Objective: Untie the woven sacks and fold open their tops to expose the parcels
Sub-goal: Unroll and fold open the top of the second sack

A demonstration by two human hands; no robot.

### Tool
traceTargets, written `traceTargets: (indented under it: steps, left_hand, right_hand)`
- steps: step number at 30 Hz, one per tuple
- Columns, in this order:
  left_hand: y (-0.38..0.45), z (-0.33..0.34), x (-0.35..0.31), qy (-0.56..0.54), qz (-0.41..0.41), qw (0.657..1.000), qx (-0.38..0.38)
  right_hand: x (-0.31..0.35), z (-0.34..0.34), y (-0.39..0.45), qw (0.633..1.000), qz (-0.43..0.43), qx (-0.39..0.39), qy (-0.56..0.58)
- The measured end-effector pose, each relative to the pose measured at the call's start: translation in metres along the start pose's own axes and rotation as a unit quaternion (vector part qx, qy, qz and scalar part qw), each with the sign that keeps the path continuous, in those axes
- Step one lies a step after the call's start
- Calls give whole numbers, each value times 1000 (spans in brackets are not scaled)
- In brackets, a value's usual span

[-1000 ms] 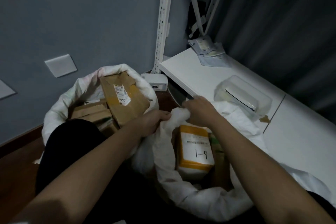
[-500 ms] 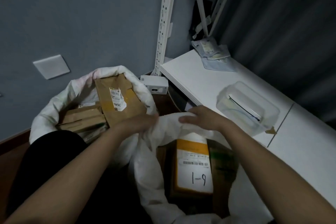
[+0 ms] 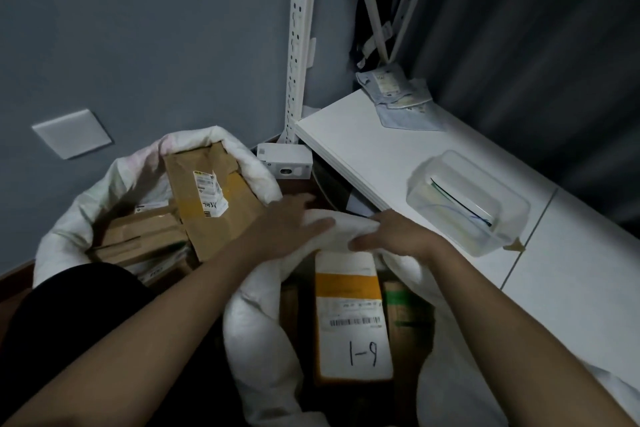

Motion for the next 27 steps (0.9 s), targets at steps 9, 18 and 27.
traceTargets:
  steps: [9, 18, 27]
  left_hand:
    - [26, -2, 4, -175, -28, 984, 27]
    - [36, 11, -51, -54, 163, 985, -17]
    - [25, 29, -84, 186, 242, 952, -28]
  right_hand:
    - [-1, -22, -27, 988, -71, -117, -69]
    - [-18, -22, -30, 965, -8, -134, 226]
    - [-58, 6, -40, 828, 30, -104, 550]
Point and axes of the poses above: each hand's wrist, its own y-axis towards the middle knuckle, its own z-axis out of the palm, x = y × z, the point moved 8 cm from there along y, towards the middle knuckle, and after that the axes turned 7 degrees about -y, right-handed, at the moved point
